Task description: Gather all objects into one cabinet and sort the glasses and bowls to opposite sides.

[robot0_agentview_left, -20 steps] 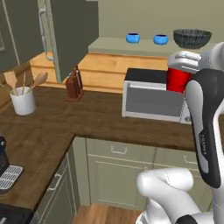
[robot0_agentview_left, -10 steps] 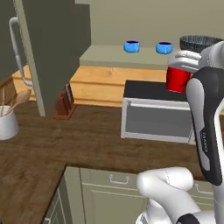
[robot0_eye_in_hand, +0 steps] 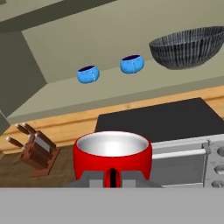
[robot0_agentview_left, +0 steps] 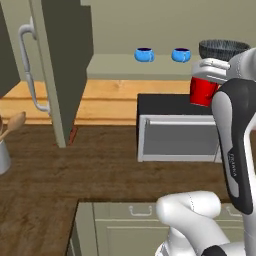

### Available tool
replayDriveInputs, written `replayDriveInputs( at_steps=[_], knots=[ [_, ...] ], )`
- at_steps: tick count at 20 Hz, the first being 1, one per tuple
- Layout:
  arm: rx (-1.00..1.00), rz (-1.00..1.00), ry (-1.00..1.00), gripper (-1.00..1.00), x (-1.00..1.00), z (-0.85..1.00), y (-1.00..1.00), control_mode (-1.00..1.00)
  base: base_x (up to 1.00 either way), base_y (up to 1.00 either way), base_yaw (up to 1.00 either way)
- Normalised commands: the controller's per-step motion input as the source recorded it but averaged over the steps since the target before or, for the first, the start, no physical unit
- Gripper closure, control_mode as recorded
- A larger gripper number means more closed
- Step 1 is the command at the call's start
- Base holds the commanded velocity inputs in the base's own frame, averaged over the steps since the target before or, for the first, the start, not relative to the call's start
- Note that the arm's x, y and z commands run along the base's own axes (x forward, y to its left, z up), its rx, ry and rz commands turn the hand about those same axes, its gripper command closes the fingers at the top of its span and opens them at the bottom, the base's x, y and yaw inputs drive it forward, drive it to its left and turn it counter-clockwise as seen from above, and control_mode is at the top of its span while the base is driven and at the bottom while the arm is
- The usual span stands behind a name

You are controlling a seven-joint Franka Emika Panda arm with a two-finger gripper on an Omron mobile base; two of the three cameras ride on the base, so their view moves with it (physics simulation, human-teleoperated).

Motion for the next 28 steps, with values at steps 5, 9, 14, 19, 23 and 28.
replayDriveInputs(
  at_steps=[5, 9, 14, 19, 23, 28],
  knots=[
    [0.0, 0.0, 0.0, 1.0, 0.0, 0.0, 0.0, 1.0, 0.39, 0.53, -0.21],
    [0.0, 0.0, 0.0, 1.0, 0.0, 0.0, 0.0, 1.0, 0.03, 0.18, -0.01],
    [0.0, 0.0, 0.0, 1.0, 0.0, 0.0, 0.0, 1.0, 0.0, 0.0, 0.0],
    [0.0, 0.0, 0.0, 1.0, 0.0, 0.0, 0.0, 1.0, 0.0, 0.0, 0.0],
    [0.0, 0.0, 0.0, 1.0, 0.0, 0.0, 0.0, 1.0, 0.0, 0.0, 0.0],
    [-0.02, 0.11, -0.28, 1.0, -0.26, 0.0, 0.04, -1.0, 0.0, 0.0, 0.0]
  ],
)
